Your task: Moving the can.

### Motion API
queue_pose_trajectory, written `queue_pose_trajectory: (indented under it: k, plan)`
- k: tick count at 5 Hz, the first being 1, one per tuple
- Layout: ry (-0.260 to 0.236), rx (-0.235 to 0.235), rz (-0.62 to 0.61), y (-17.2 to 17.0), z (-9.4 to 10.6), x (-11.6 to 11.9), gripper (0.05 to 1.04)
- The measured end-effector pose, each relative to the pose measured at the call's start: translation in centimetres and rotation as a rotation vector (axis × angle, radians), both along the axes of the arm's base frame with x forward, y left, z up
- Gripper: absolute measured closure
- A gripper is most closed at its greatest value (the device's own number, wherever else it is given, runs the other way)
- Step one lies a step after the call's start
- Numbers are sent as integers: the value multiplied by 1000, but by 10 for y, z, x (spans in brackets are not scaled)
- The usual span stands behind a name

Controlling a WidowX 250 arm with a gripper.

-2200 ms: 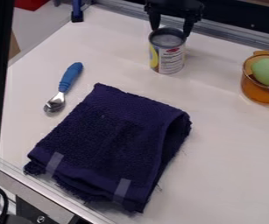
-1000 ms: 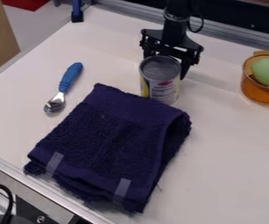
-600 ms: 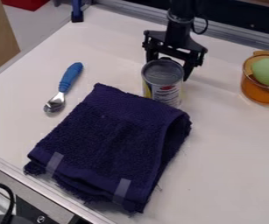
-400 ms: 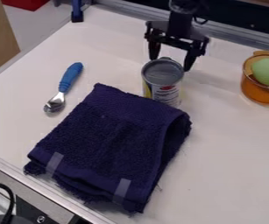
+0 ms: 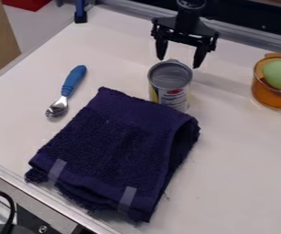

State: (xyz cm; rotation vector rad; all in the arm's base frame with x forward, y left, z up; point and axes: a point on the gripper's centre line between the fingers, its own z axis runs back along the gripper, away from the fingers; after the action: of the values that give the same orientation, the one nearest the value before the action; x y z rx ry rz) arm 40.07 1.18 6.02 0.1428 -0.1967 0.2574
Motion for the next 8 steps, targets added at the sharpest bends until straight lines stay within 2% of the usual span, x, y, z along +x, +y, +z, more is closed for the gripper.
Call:
queue_pose_trajectory:
  k: [1,2,4,5,6,7,8]
  plan:
    - [-87,-33,-39,-18,39,-13,83]
    - [-100,-86,-94,-33,57,-39,84]
    - [-38,-117,-228,-54,39,-105,83]
    - [19,-150,-253,-61,36,-130,84]
    - [85,-158,-260,-62,32,-147,83]
    - [100,-163,-295,-68,32,-150,83]
    - [90,-173,-330,-91,29,-155,84]
